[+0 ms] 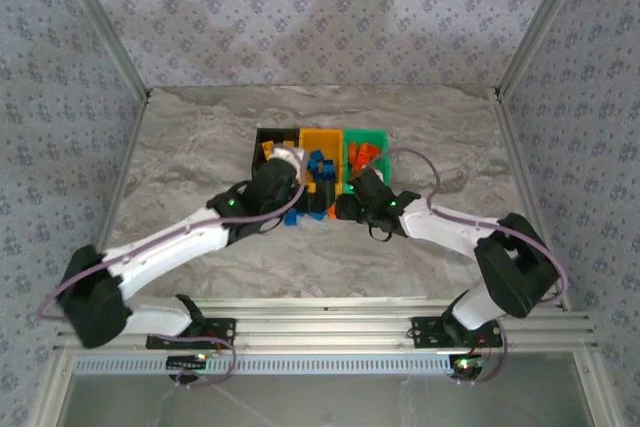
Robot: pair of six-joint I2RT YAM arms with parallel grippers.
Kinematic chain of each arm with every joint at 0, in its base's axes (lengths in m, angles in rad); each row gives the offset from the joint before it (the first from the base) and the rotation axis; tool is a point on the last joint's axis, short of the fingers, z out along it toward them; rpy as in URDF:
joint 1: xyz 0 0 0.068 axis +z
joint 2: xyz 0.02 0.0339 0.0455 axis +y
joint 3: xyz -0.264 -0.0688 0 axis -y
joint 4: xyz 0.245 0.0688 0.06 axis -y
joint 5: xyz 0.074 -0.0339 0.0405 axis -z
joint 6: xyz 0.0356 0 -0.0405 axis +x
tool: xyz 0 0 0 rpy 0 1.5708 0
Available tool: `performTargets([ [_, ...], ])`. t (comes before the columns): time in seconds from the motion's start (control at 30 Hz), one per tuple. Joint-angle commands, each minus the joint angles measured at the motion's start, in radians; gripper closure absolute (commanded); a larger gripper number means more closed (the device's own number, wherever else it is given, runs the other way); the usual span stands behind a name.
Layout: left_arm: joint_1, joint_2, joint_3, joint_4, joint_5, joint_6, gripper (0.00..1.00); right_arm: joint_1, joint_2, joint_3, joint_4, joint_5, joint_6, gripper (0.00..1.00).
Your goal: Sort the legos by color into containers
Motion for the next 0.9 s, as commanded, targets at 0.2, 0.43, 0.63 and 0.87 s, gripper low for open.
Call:
performTargets([
  [0.2,-0.048,-0.32,-0.26,-0.122,-0.181,-0.15,0.01,0.006,0.188,0.13,-0.068,0.088,0.049,0.28],
  [0.43,-0.048,-0.387,-0.295,-0.143,-0.212,-0.177,0.0,0.007,0.231,0.121,-0.186,0.142,0.129,0.33],
  [0.63,-0.048,-0.389,-0.315,-0.149,-0.214,-0.184,0.01,0.008,0.087,-0.017,-0.236,0.183,0.19,0.35],
  [0.87,-0.047,-0.417,-0.353,-0.151,-0.209,-0.205,0.01,0.018,-0.094,-0.09,-0.144,0.132,0.079,0.25],
])
